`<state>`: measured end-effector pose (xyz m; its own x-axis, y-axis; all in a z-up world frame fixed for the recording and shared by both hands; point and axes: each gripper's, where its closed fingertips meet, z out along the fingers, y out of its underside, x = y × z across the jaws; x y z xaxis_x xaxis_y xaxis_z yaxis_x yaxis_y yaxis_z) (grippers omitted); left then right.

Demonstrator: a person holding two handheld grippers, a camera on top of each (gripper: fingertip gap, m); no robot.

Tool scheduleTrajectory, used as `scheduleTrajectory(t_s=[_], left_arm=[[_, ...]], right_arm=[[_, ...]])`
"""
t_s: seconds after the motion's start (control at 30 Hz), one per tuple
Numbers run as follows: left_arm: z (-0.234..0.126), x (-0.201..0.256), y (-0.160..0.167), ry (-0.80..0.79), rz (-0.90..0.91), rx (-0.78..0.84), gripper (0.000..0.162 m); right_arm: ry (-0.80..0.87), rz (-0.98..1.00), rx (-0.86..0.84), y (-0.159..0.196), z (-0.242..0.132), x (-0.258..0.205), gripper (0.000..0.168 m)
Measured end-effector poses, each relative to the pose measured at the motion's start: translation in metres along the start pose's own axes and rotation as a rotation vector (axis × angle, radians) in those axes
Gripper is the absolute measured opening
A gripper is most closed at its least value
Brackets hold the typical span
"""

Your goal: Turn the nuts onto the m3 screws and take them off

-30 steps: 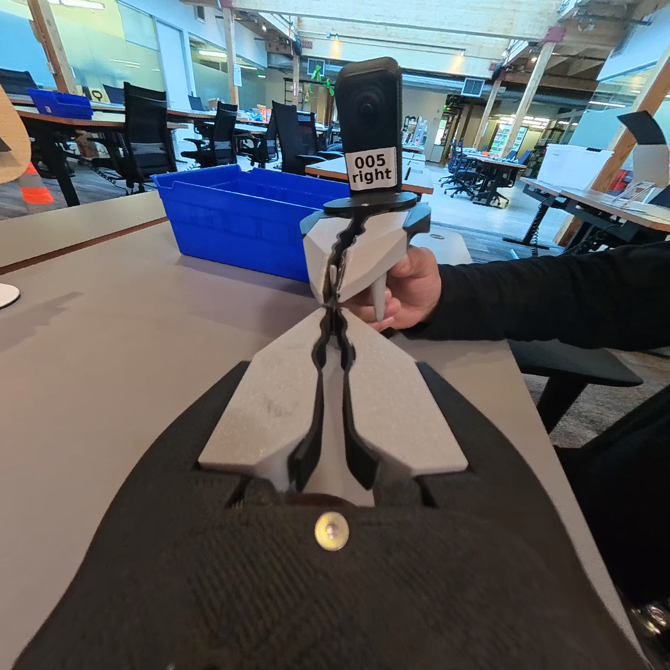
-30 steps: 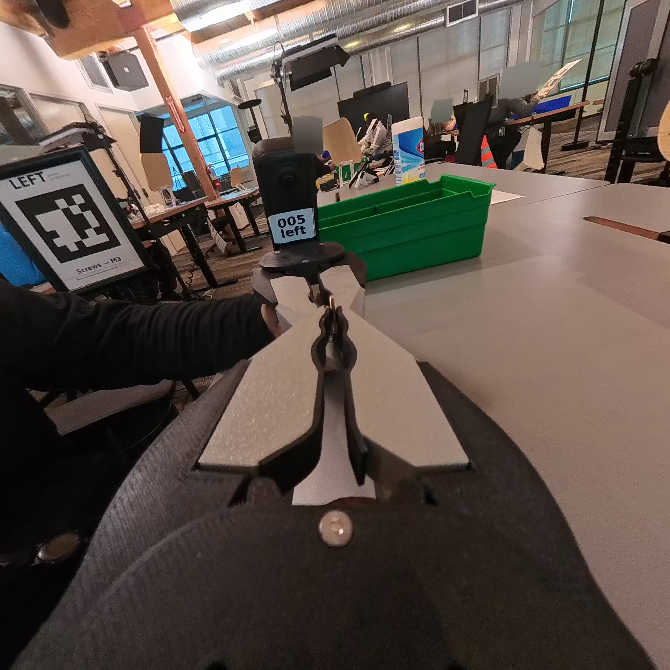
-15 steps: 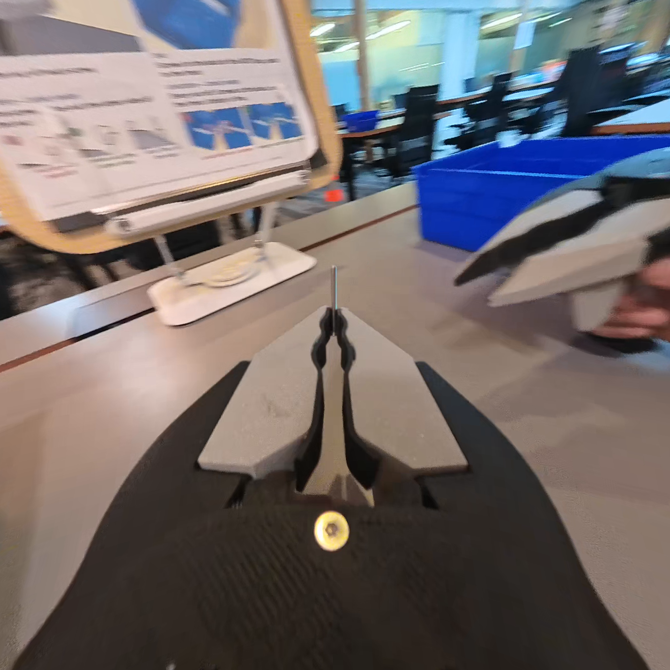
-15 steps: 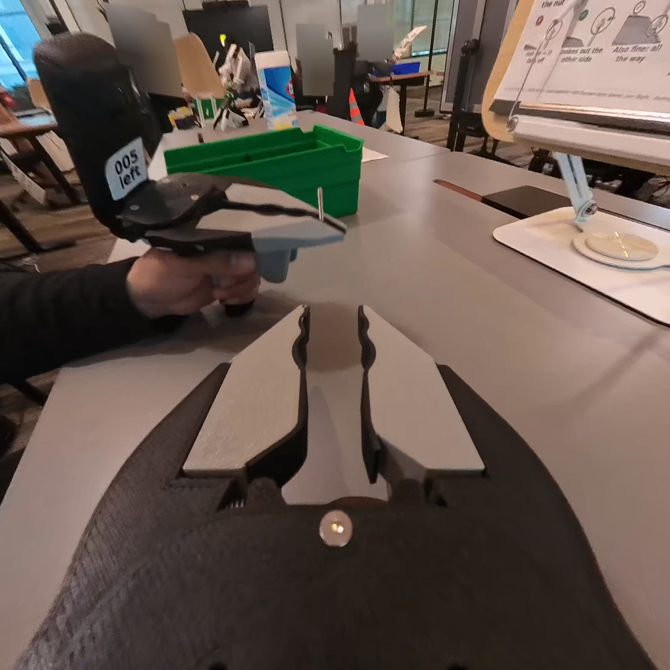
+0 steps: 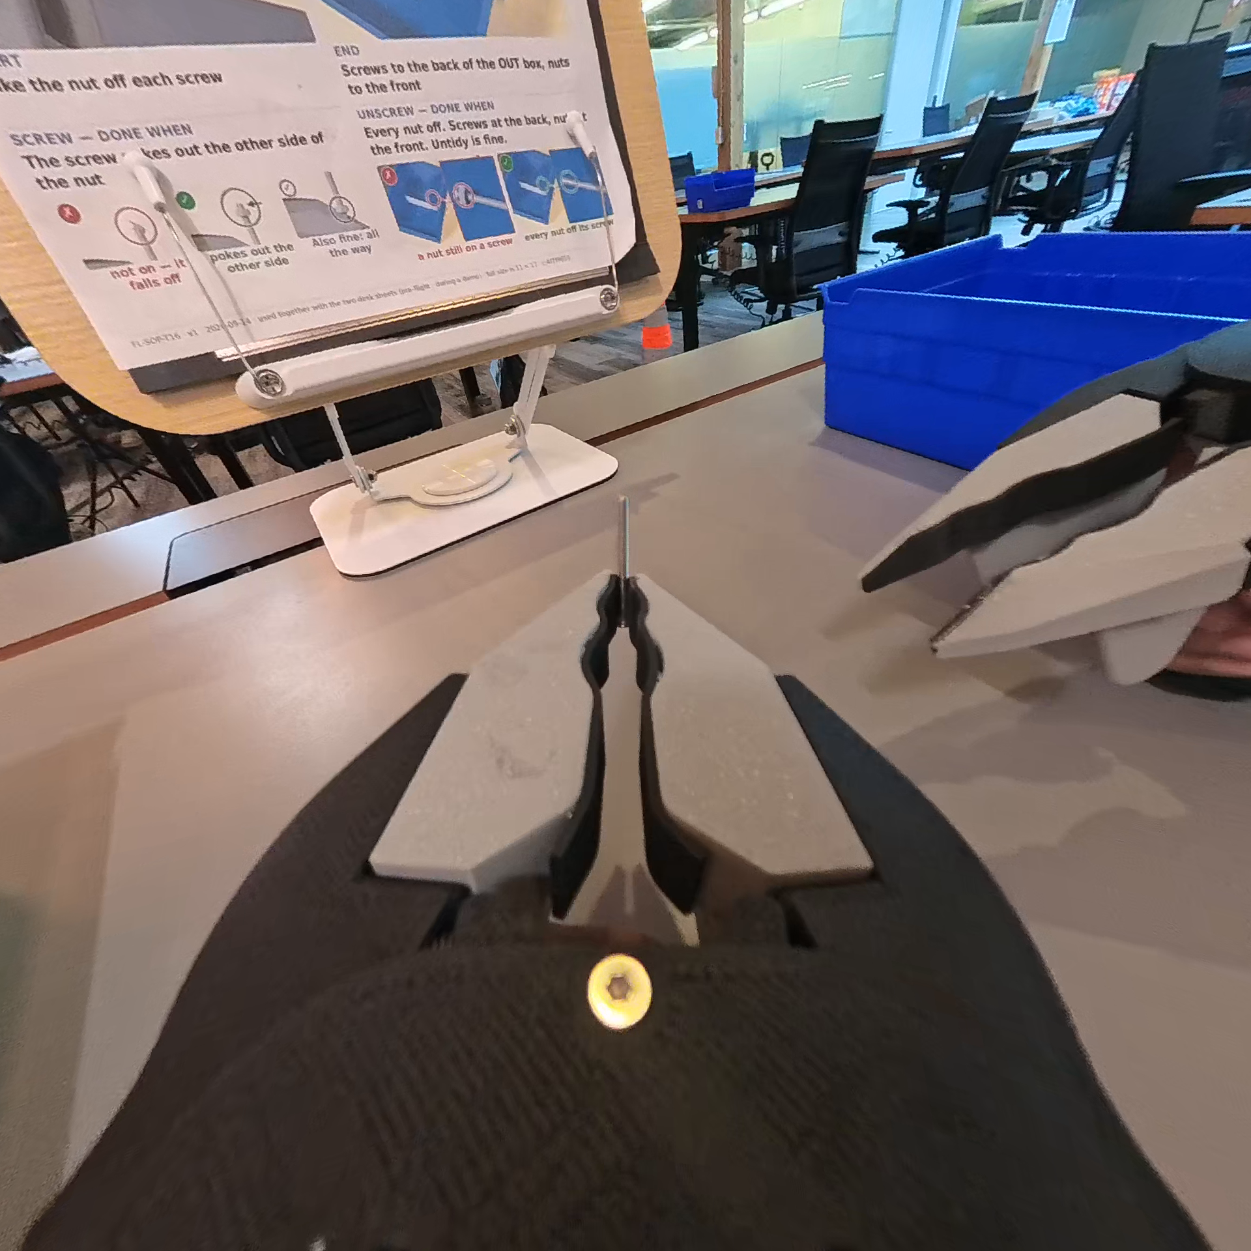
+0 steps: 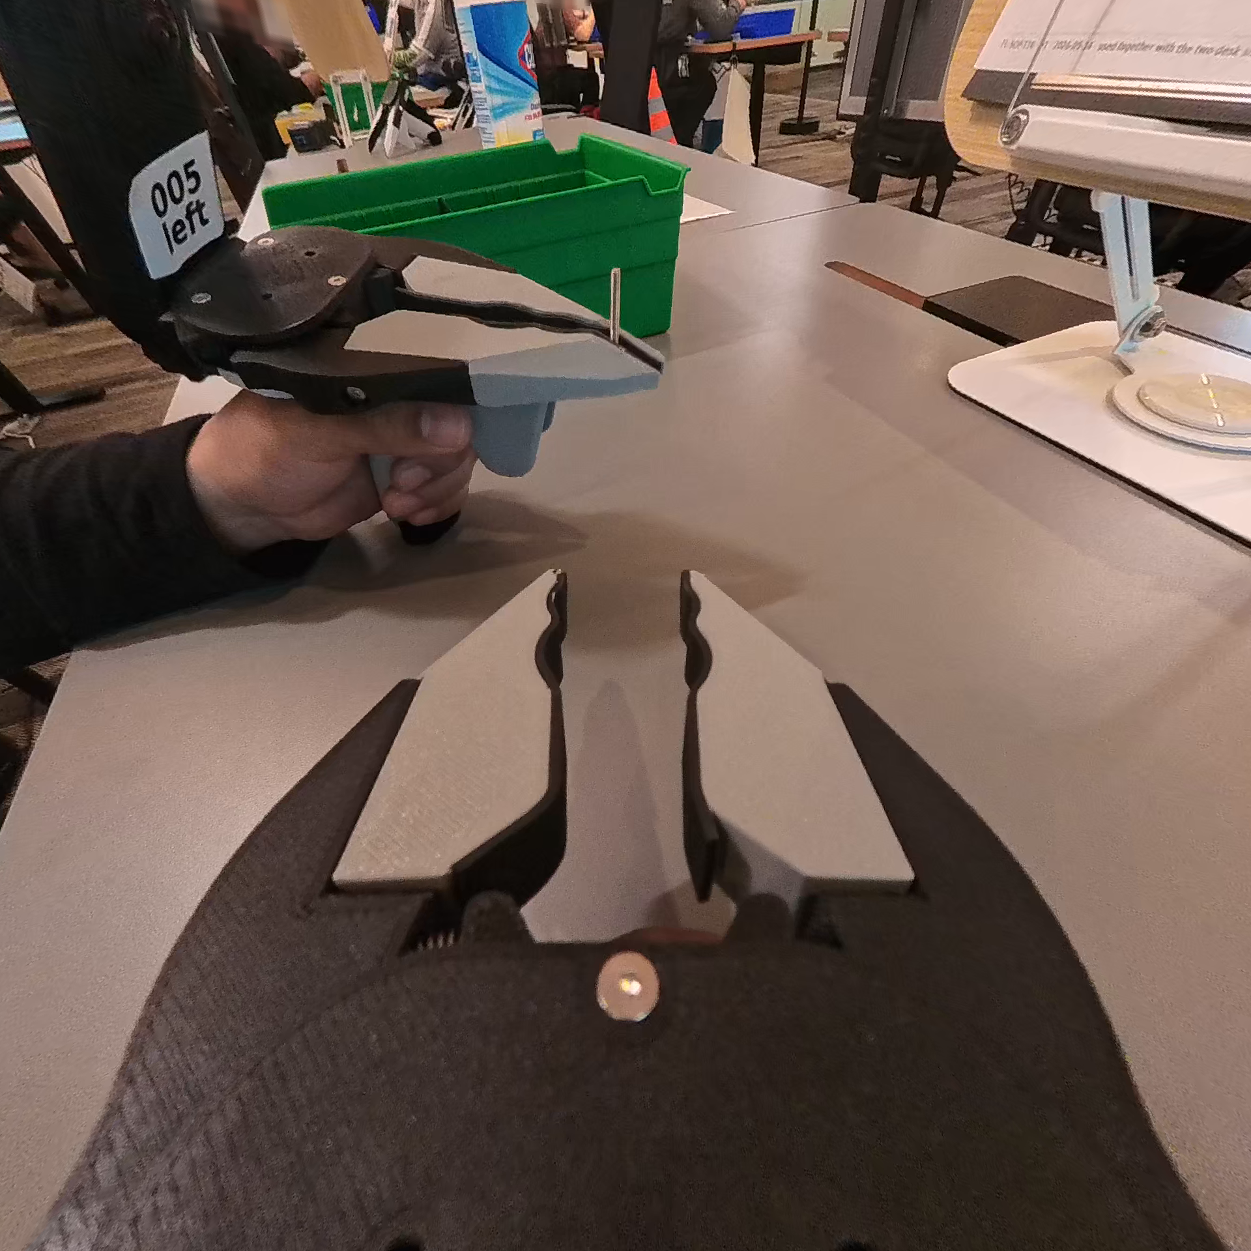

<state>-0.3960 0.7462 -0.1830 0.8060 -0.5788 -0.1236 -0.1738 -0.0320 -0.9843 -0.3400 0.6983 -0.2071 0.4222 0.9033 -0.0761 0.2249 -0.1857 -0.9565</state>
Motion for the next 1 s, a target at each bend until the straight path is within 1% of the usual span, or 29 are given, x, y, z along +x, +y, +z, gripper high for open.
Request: scheduleTrajectory(t_s=[0.1,0.17,0.27,0.33,0.43,0.53,0.63,0.67,0.7,0.73,0.87,0.93,1.0], left_arm=[[0.000,0.004,0.001,0.028,-0.005,-0.005,0.000],[0.000,0.012,0.002,0.085,-0.021,-0.012,0.000],[-0.001,0.035,0.004,0.242,-0.078,-0.038,0.000],[-0.003,0.046,0.003,0.316,-0.091,-0.037,0.000],[-0.011,0.073,0.003,0.484,-0.106,-0.056,0.000],[-0.016,0.088,0.004,0.549,-0.061,-0.057,0.000],[-0.023,0.104,0.000,0.647,-0.080,-0.041,0.000],[-0.024,0.106,0.000,0.656,-0.082,-0.043,0.000],[-0.025,0.107,0.000,0.663,-0.078,-0.044,0.000],[-0.025,0.109,0.000,0.669,-0.074,-0.042,0.000],[-0.025,0.112,0.002,0.676,-0.084,-0.061,0.001],[-0.021,0.110,0.004,0.642,-0.078,-0.077,0.004],[-0.013,0.101,0.006,0.563,-0.090,-0.094,0.018]], right_arm=[[-0.005,0.002,-0.002,0.000,0.000,-0.001,0.031],[-0.005,0.001,0.001,0.000,0.000,-0.001,0.031],[-0.027,0.011,0.031,-0.005,-0.002,-0.004,0.031],[-0.052,0.023,0.061,-0.010,-0.005,-0.007,0.032],[-0.095,0.050,0.123,-0.021,-0.010,-0.013,0.032],[-0.177,0.103,0.176,-0.030,-0.015,-0.022,0.031],[-0.252,0.144,0.183,-0.031,-0.014,-0.030,0.027],[-0.279,0.147,0.183,-0.030,-0.014,-0.034,0.020],[-0.302,0.144,0.178,-0.030,-0.014,-0.039,0.009],[-0.314,0.137,0.174,-0.029,-0.014,-0.042,0.000],[-0.300,0.133,0.158,-0.028,-0.012,-0.042,0.000],[-0.264,0.132,0.138,-0.025,-0.011,-0.036,0.000],[-0.230,0.121,0.117,-0.024,-0.012,-0.031,0.000]])
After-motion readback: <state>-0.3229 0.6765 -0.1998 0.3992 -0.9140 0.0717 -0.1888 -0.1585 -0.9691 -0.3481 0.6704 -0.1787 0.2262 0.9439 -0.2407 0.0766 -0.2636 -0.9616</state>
